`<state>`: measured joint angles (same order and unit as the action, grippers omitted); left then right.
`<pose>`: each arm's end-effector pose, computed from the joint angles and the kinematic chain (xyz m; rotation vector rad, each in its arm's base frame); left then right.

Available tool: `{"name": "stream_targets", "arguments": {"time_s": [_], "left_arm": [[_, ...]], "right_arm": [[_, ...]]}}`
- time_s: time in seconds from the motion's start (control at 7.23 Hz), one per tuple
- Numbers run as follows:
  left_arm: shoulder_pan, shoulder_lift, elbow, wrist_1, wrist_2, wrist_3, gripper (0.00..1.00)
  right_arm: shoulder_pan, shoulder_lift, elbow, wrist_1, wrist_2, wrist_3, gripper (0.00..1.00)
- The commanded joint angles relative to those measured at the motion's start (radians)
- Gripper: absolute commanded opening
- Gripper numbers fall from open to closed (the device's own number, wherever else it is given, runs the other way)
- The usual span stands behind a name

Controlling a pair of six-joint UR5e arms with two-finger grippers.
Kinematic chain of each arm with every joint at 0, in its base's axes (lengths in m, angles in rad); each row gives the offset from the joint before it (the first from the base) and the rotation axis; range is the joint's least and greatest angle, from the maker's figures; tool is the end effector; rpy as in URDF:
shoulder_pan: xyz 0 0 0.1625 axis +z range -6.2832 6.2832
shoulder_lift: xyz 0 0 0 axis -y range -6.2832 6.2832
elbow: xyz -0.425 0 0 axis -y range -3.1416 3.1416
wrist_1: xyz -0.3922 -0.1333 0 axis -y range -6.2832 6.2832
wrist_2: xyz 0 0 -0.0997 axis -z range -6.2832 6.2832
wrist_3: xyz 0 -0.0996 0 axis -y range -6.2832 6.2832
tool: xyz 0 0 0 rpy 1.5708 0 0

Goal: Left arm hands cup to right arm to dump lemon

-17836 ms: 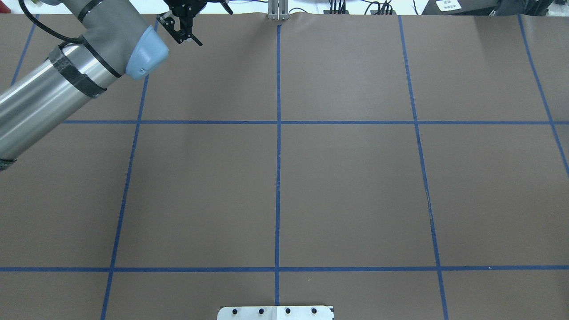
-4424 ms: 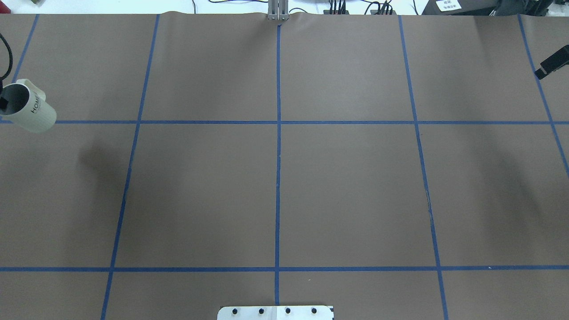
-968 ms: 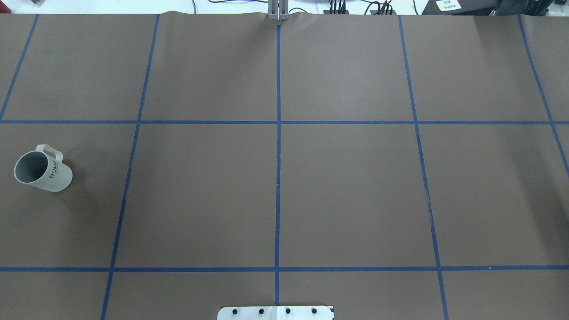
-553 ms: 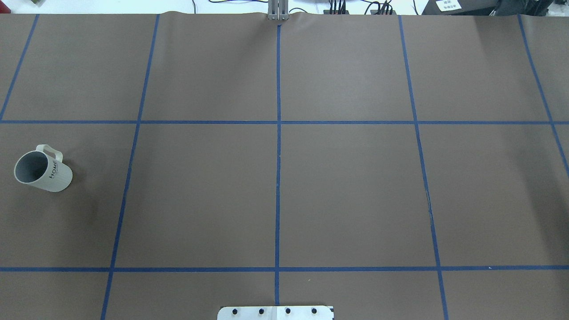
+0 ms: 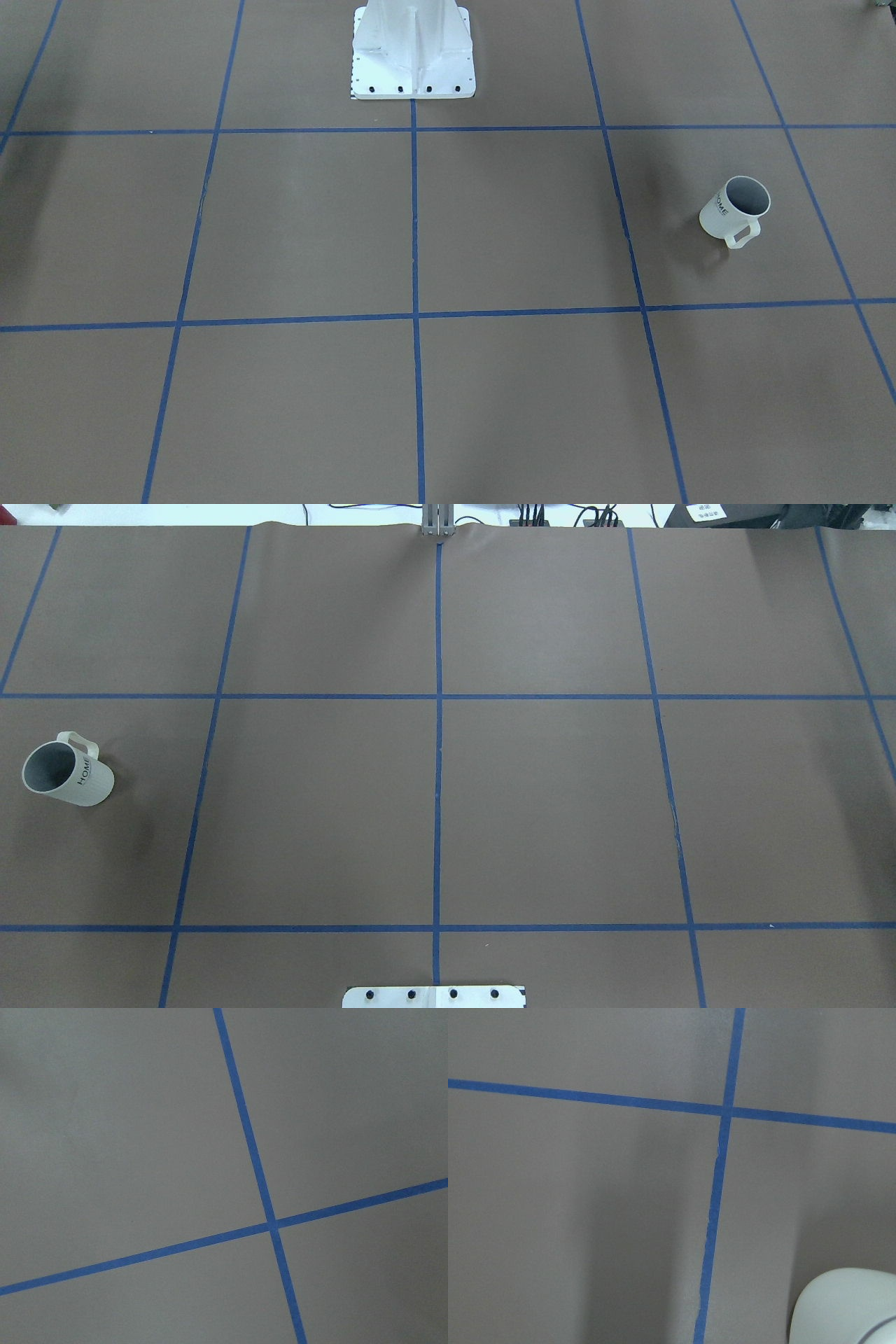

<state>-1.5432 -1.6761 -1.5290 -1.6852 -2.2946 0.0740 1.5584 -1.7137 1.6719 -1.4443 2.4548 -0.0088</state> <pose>-0.0522 -0.5491 0.6161 0.1870 0.7184 0.1613 0.0509 -0.4367 0.6540 0.0775 -0.8837 -0.0572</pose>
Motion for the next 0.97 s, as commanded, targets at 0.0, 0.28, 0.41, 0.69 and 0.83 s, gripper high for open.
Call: {"name": "stream_targets", "arguments": {"time_s": [0.0,0.28,0.41,0.69,0.83], "left_arm": [[0.0,0.001,-0.007,-0.004,-0.003,-0.063,1.0],[0.0,0.001,-0.008,-0.004,-0.002,-0.065,1.0],[-0.002,0.002,-0.01,-0.004,-0.002,-0.063,1.0],[-0.002,0.007,-0.017,-0.004,0.003,-0.063,1.0],[-0.002,0.007,-0.017,-0.004,0.004,-0.063,1.0]], "right_arm": [[0.04,0.008,0.031,-0.01,0.009,0.006,1.0],[0.035,0.016,0.067,-0.01,-0.13,0.047,1.0],[0.019,0.016,0.08,-0.011,-0.154,0.05,1.0],[0.014,0.016,0.089,-0.01,-0.111,0.059,1.0],[0.014,0.017,0.089,-0.001,-0.05,0.061,1.0]]}}
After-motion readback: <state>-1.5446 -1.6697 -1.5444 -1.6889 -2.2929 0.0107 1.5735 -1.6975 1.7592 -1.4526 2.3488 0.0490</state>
